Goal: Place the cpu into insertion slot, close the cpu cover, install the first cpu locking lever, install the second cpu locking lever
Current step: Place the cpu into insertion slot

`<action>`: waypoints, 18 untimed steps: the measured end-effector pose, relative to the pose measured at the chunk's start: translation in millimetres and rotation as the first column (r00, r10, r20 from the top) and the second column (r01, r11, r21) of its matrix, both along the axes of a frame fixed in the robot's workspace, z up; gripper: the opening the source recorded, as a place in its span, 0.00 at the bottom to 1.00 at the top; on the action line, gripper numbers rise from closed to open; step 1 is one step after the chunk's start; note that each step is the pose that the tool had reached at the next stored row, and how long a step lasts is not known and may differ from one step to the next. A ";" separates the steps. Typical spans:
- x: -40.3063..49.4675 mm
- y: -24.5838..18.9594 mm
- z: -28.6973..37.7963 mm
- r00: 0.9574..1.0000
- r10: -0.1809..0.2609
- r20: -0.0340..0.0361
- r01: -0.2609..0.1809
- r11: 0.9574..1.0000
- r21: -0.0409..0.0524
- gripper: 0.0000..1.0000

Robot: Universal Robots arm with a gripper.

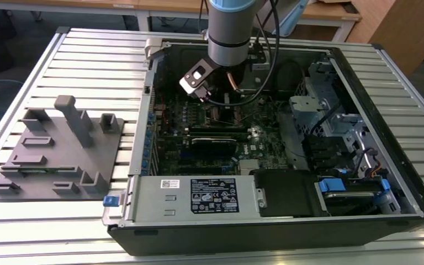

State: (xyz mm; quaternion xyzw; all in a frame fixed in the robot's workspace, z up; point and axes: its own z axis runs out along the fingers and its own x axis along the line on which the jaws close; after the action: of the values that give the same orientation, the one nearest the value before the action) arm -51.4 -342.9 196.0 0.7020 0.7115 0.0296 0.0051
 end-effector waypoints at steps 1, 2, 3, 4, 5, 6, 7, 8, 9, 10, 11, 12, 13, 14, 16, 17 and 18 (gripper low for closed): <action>0.0 0.0 0.0 1.000 0.000 0.000 0.000 1.000 0.000 0.54; 0.0 -0.1 -0.2 1.000 -0.001 0.000 0.001 1.000 0.000 0.54; 0.0 0.0 -0.7 1.000 -0.003 0.000 0.003 1.000 0.000 0.54; 0.0 0.0 -1.0 1.000 -0.006 0.000 0.006 1.000 0.000 0.54; 0.0 -0.1 -1.2 1.000 -0.012 0.000 0.012 1.000 0.000 0.54; 0.0 -0.1 -1.4 1.000 -0.016 0.000 0.016 1.000 0.000 0.54; 0.0 -0.1 -1.4 1.000 -0.020 0.000 0.020 1.000 0.000 0.54; 0.0 -0.1 -1.5 1.000 -0.022 0.000 0.022 1.000 0.000 0.54; 0.0 -0.1 -1.6 1.000 -0.024 0.000 0.024 1.000 0.000 0.54; 0.0 -0.1 -1.8 1.000 -0.025 0.000 0.025 1.000 0.000 0.54; 0.0 0.0 -1.8 1.000 -0.026 0.000 0.026 1.000 0.001 0.54; 0.0 0.0 -1.9 1.000 -0.027 0.000 0.027 1.000 0.001 0.54; 0.0 0.0 -1.9 1.000 -0.027 0.000 0.027 1.000 0.001 0.54; 0.3 0.2 -2.5 1.000 -0.027 0.000 0.027 1.000 0.001 0.54; 0.3 0.6 -2.7 1.000 -0.027 0.000 0.027 1.000 0.001 0.54; 0.3 0.6 -2.8 1.000 -0.027 0.000 0.027 1.000 0.001 0.54; 0.3 0.6 -3.2 1.000 -0.027 0.000 0.027 1.000 0.001 0.54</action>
State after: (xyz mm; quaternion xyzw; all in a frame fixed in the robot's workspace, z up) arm -51.1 -342.3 192.8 0.7116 0.7019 0.0299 0.0050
